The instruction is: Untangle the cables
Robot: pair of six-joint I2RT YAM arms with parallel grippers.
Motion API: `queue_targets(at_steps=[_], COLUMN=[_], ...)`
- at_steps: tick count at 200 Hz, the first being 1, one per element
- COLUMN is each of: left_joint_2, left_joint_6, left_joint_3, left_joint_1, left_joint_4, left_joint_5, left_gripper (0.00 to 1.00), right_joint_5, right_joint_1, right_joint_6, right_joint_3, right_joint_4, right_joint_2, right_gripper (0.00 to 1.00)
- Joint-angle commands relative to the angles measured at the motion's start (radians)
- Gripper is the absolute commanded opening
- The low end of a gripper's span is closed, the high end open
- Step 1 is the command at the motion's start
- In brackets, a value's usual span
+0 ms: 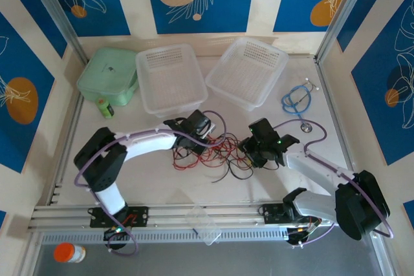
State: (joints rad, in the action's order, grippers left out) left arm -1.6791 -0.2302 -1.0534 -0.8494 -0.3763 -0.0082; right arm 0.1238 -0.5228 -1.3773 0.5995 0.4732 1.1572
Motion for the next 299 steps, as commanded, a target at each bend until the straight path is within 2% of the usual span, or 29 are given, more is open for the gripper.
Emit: queue_targets(at_steps=[1, 27, 71, 91, 99, 116, 131, 151, 157, 161, 198, 217, 233, 261, 281, 299], left_joint_2=[0.126, 0.199, 0.215, 0.213, 0.211, 0.210, 0.207, 0.205, 0.205, 0.205, 0.211, 0.212, 0.218, 0.229, 0.238, 0.253], left_joint_6=[-0.016, -0.004, -0.004, -0.014, -0.019, -0.028, -0.032, -0.036, -0.038, -0.037, -0.043, -0.050, -0.056, -0.061, -0.064, -0.073], left_joint_3=[-0.002, 0.009, 0.054, 0.061, 0.061, 0.059, 0.057, 0.052, 0.052, 0.051, 0.055, 0.062, 0.069, 0.085, 0.101, 0.128], left_joint_1=[-0.004, 0.007, 0.033, 0.036, 0.036, 0.036, 0.036, 0.035, 0.036, 0.036, 0.036, 0.036, 0.035, 0.035, 0.036, 0.038], left_joint_4=[-0.037, -0.079, -0.092, -0.084, -0.080, -0.067, -0.062, -0.061, -0.061, -0.062, -0.059, -0.053, -0.048, -0.042, -0.051, -0.062], left_joint_5=[-0.049, -0.096, -0.124, -0.113, -0.105, -0.096, -0.099, -0.104, -0.104, -0.104, -0.104, -0.101, -0.098, -0.097, -0.101, -0.108], left_gripper=[0.00, 0.00, 0.00, 0.00, 0.00, 0.00, 0.00, 0.00, 0.00, 0.00, 0.00, 0.00, 0.00, 0.00, 0.00, 0.00], right_joint_5=[-0.004, 0.008, 0.114, 0.081, 0.048, -0.037, -0.094, -0.153, -0.163, -0.167, -0.122, -0.093, -0.053, 0.008, 0.060, 0.132], right_joint_1=[0.046, 0.102, 0.137, 0.145, 0.140, 0.116, 0.077, 0.017, -0.005, -0.018, -0.127, -0.138, -0.140, -0.135, -0.131, -0.124], right_joint_6=[0.090, 0.257, 0.446, 0.500, 0.503, 0.472, 0.415, 0.309, 0.273, 0.248, 0.084, 0.059, 0.059, 0.084, 0.122, 0.162], right_joint_3=[0.016, 0.075, 0.171, 0.193, 0.201, 0.204, 0.184, 0.127, 0.109, 0.098, 0.040, 0.032, 0.040, 0.081, 0.111, 0.142], right_joint_4=[-0.010, 0.008, 0.138, 0.190, 0.212, 0.264, 0.291, 0.274, 0.263, 0.258, 0.204, 0.159, 0.124, 0.086, 0.072, 0.094], right_joint_2=[0.054, 0.130, 0.159, 0.124, 0.103, 0.063, 0.030, -0.018, -0.035, -0.045, -0.086, -0.055, -0.010, 0.094, 0.159, 0.188], right_gripper=[0.32, 0.00, 0.00, 0.00, 0.08, 0.38, 0.59, 0.78, 0.80, 0.87, 0.91, 0.87, 0.81, 0.62, 0.47, 0.23])
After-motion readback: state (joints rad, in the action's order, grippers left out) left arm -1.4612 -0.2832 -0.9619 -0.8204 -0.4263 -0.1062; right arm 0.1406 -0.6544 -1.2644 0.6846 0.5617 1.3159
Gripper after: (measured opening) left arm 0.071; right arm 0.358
